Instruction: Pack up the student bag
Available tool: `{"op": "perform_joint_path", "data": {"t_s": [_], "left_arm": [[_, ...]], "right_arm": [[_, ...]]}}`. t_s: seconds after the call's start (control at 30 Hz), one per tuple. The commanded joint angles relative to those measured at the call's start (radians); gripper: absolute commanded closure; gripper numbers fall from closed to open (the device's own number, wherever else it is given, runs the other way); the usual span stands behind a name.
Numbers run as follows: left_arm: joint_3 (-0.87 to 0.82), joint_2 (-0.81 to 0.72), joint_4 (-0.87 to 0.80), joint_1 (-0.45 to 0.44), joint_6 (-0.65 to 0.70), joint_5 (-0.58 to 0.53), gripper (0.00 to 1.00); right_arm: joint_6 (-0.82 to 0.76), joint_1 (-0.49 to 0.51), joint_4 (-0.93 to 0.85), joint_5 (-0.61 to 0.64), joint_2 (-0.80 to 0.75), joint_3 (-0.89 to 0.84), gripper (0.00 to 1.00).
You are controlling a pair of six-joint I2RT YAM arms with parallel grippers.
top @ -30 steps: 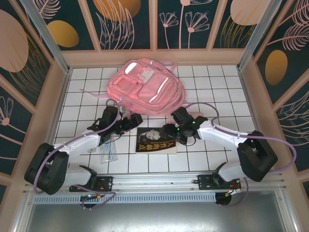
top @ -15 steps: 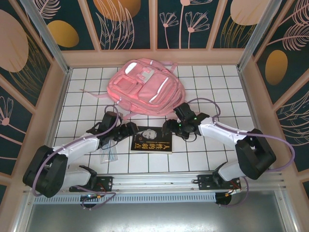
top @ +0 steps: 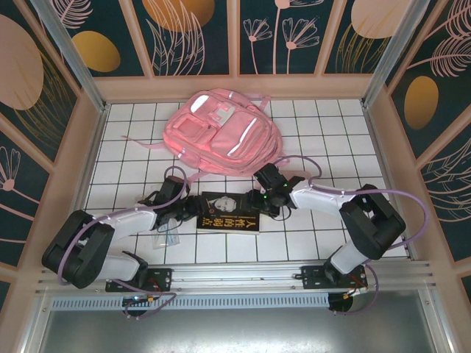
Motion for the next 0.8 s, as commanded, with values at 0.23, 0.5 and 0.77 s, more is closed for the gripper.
{"op": "perform_joint_path", "data": {"t_s": [0.23, 0.5, 0.77], "left_arm": [[-0.001, 0.090, 0.098, -0.017, -0.012, 0.040, 0.64], [0.006, 0.078, 0.070, -0.017, -0.011, 0.017, 0.63], [0.023, 0.057, 0.040, -0.017, -0.004, -0.013, 0.62]], "right_arm": [[0.009, 0.009, 0.058, -0.092, -0.093, 0.035, 0.57], [0.029, -0.009, 0.010, -0.065, -0.071, 0.035, 0.75], [0.046, -0.053, -0.041, -0.060, -0.092, 0.042, 0.91]]}}
